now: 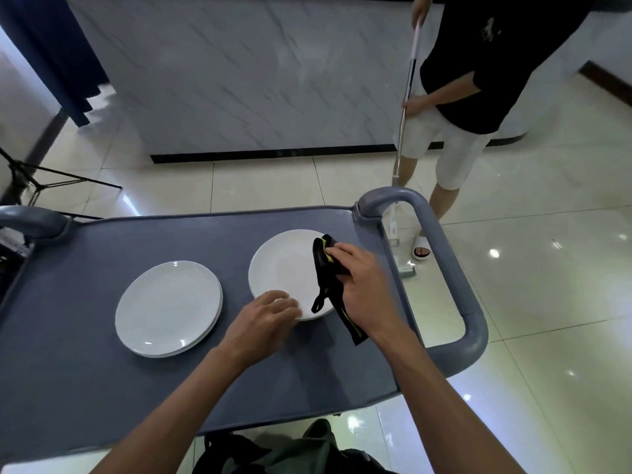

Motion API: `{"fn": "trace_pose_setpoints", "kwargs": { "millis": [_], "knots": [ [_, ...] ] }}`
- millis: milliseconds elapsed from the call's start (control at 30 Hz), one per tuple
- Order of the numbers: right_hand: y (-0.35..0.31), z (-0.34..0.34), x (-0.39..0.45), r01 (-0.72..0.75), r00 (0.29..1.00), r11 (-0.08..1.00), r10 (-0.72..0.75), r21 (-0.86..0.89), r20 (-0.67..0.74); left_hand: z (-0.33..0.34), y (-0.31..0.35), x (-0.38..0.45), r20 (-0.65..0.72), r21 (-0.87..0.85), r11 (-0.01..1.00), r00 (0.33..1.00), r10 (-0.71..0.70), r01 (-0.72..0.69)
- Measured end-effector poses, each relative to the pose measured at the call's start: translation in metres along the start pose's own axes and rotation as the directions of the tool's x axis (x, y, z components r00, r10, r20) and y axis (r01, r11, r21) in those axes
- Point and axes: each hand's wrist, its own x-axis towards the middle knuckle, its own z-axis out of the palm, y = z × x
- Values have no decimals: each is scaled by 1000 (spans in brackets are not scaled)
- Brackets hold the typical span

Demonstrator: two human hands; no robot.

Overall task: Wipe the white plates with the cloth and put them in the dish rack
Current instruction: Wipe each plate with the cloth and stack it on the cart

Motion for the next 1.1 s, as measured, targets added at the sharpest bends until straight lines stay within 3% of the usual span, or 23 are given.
{"fn": "trace_pose_setpoints", "kwargs": {
  "millis": [400,633,700,800,933,1100],
  "knots": [
    [-61,39,19,50,998,999,-50,9,38,-46,-45,-45,-96,74,983,982,-163,170],
    [-118,91,36,126,986,991,-130,44,102,-85,-89,-101,-149,68,895,892,-428,441],
    [-134,110,40,134,981,988,-143,78,134,-92,-104,-121,-186,28,817,806,-562,576],
    [-157,136,45,152,966,981,-173,123,190,-99,-129,-149,-211,-119,608,578,-788,785],
    [-182,173,51,167,942,976,-200,140,269,-106,-159,-176,-97,-256,323,308,-946,911],
    [-205,217,59,179,916,975,-213,129,340,-108,-173,-186,37,-359,138,161,-986,923]
  ]
}}
